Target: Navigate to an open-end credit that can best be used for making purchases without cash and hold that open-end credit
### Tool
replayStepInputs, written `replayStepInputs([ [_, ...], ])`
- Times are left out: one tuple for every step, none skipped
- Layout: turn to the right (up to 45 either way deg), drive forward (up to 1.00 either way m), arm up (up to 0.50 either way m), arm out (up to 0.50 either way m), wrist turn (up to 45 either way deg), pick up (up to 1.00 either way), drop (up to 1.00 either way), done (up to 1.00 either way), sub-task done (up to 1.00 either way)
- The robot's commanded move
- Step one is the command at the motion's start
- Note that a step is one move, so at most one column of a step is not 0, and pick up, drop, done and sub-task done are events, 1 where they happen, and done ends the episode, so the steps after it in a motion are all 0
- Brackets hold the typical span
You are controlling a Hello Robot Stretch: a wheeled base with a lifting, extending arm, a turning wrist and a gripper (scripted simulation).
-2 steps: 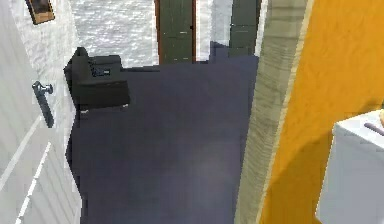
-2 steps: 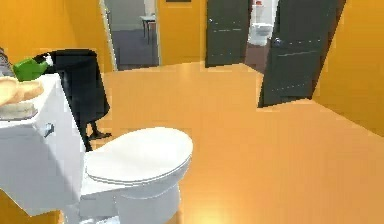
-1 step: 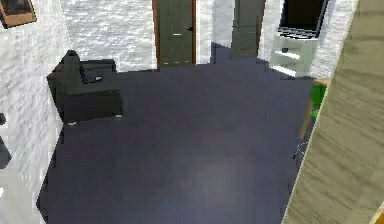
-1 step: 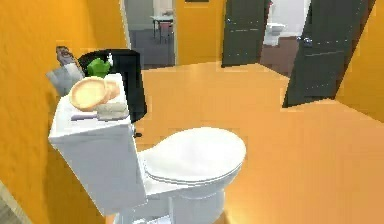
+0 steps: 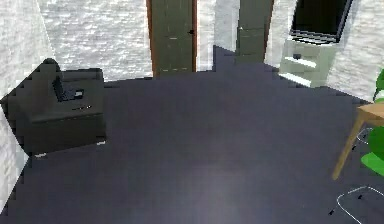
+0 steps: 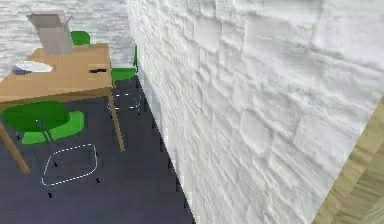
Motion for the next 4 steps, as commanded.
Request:
replayStepInputs([
  [30.0, 0.00, 0.00, 0.00, 0.0, 0.00, 0.00, 0.00, 0.00],
  [0.0, 1.00, 0.00, 0.00, 0.0, 0.00, 0.00, 0.00, 0.00],
  [0.0, 1.00, 0.00, 0.00, 0.0, 0.00, 0.00, 0.00, 0.00],
  [9.0, 0.00, 0.00, 0.00, 0.0, 0.00, 0.00, 0.00, 0.00],
])
